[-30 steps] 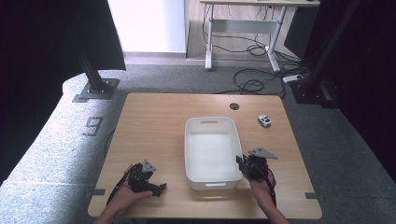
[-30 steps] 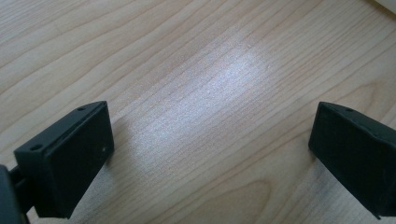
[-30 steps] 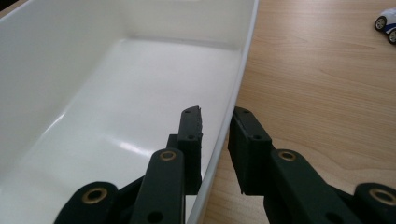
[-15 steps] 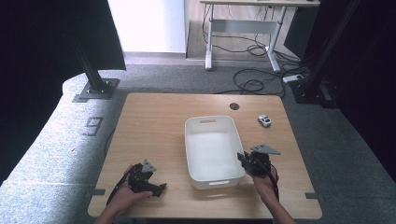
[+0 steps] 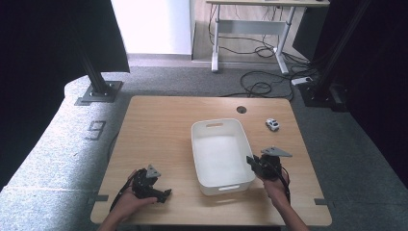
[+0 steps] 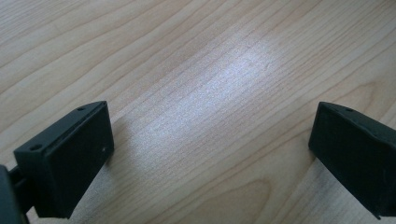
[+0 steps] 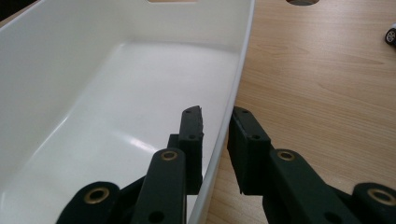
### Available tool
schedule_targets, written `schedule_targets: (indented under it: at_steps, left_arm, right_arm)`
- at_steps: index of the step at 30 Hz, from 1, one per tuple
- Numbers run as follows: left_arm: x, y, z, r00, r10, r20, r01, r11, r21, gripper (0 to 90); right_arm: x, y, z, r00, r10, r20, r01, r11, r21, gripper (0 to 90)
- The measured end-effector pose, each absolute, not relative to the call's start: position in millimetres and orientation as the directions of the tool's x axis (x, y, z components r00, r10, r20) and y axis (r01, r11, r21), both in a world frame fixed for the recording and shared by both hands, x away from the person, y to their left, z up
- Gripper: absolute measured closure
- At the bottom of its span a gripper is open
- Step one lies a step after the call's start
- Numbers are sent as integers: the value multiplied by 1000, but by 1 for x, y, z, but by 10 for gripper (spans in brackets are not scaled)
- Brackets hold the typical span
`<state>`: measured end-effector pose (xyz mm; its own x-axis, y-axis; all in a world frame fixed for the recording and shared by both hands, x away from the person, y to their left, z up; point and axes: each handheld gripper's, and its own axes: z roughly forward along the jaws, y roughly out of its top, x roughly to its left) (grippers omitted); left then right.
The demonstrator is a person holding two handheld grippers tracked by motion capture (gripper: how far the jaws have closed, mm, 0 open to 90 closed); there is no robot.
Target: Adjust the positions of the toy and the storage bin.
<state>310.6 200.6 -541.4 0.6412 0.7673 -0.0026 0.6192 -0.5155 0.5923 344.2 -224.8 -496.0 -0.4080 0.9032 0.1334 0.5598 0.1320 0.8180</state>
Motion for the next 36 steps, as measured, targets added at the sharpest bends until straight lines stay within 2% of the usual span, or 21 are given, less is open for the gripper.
schedule_targets:
  at_steps: [11,36]
  left_arm:
    - [311,201,-542,642,767,-3,618,-515,594,1]
    - [310,201,-542,642,767,-3,618,-514,595,1]
  right_arm:
    - [355,-226,-496,-437,891,124,554,158,817,754]
    - [367,-209,-495,-443,888,123,553,163,817,753]
